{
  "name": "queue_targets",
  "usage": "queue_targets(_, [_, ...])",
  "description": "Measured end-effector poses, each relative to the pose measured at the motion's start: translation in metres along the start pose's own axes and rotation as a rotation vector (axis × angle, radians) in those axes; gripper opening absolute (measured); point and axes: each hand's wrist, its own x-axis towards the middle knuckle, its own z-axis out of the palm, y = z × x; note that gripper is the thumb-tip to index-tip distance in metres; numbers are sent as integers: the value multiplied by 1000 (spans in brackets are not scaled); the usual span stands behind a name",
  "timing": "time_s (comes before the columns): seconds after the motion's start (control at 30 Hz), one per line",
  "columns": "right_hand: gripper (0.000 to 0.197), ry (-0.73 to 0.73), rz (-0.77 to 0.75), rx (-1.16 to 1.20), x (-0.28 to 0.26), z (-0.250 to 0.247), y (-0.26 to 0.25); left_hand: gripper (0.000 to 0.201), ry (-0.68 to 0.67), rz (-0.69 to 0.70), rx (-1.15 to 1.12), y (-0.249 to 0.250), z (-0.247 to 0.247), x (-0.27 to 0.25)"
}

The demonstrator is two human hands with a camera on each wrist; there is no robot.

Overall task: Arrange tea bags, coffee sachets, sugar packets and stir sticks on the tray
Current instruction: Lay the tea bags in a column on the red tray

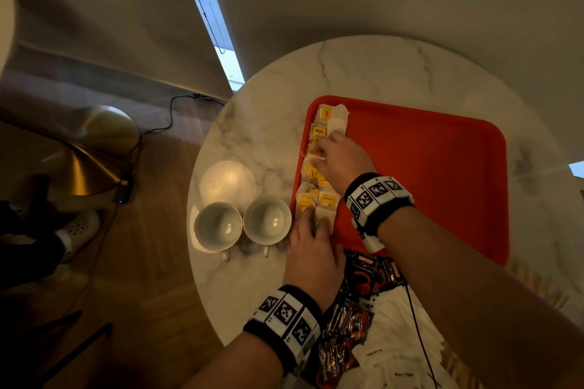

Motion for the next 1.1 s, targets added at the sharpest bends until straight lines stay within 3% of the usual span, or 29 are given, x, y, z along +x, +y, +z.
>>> queue_targets(0.1, [31, -36, -40, 79, -16, -2, -4, 55, 13, 12, -25, -2, 2, 2])
queue_targets(0.23, [17, -203, -105, -86, -28, 10, -9, 56, 18, 26, -28, -2, 6, 2])
queue_targets(0.43, [12, -122, -70, -90, -14, 5, -8, 49, 20, 32, -59, -4, 8, 0])
queue_targets(0.53, [24, -194, -77, -151, -16, 3, -9, 46, 21, 28, -86, -6, 8, 0])
queue_targets(0.6, [17, -201, -103, -174, -17, 8, -10, 47, 16, 24, -92, -6, 8, -2])
queue_targets(0.9, [18, -45, -79, -62, -25, 3, -11, 45, 24, 25, -110, -11, 10, 1])
queue_targets(1.03, [16, -189, -97, -170, -34, 15, -14, 43, 24, 37, -124, -11, 11, 4])
queue_targets(1.1, [14, -191, -95, -171, -33, 18, -13, 42, 23, 41, -118, -11, 11, 4])
